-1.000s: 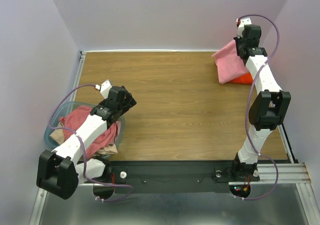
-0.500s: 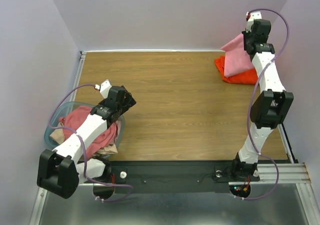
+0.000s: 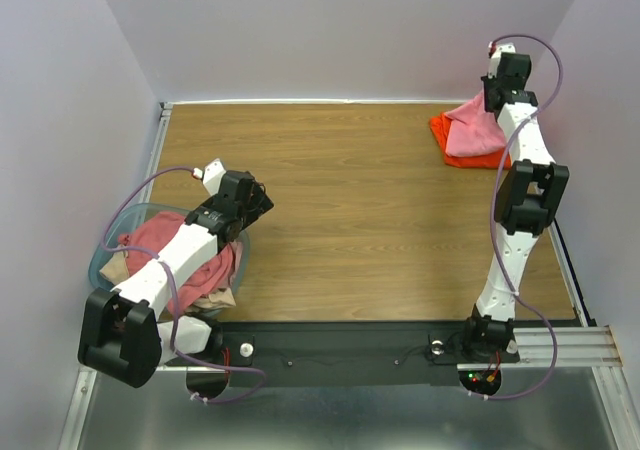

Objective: Fold and stack the t-shirts
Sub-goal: Neatly place the folded tshirt to the corner

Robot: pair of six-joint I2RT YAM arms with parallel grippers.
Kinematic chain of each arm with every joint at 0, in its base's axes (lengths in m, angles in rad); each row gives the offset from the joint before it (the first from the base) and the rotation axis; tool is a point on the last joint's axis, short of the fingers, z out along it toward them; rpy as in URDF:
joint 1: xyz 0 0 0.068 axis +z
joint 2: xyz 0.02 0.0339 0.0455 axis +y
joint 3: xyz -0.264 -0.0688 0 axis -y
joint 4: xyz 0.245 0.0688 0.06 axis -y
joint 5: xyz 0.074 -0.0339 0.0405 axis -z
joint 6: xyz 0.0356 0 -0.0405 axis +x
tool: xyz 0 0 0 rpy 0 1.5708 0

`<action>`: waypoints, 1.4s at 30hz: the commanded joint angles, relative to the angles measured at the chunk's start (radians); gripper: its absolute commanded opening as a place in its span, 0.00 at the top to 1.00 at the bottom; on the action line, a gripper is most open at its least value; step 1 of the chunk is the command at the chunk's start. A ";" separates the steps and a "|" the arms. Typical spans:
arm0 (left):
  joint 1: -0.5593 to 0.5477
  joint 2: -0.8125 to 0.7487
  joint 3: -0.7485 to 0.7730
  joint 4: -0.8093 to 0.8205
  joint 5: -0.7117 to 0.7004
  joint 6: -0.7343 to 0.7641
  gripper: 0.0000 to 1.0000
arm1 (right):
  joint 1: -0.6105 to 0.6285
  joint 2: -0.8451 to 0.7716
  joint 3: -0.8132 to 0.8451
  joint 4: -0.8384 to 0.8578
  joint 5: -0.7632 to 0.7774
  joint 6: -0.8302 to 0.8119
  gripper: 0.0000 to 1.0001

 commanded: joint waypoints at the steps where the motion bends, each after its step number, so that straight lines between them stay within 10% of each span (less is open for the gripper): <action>1: 0.012 0.010 0.036 0.006 -0.019 0.013 0.02 | -0.038 0.038 0.136 0.044 0.046 0.020 1.00; 5: 0.015 0.021 0.041 0.008 -0.015 0.016 0.02 | -0.060 0.086 0.164 0.045 0.044 0.020 1.00; 11: 0.016 0.033 0.056 0.002 -0.009 0.016 0.02 | -0.081 0.133 0.189 0.045 0.080 0.041 0.72; 15: 0.016 0.021 0.061 -0.007 -0.010 0.014 0.02 | -0.084 0.147 0.210 0.045 0.106 0.075 0.40; 17: 0.016 0.005 0.063 -0.012 -0.009 0.014 0.02 | -0.084 0.130 0.213 0.045 0.084 0.098 0.01; 26: 0.016 -0.123 0.063 -0.006 0.036 0.027 0.02 | -0.067 -0.190 -0.038 0.036 -0.258 0.307 0.00; 42: 0.015 -0.351 -0.065 -0.017 0.148 0.040 0.02 | 0.221 -1.370 -1.344 0.071 -0.243 0.839 0.00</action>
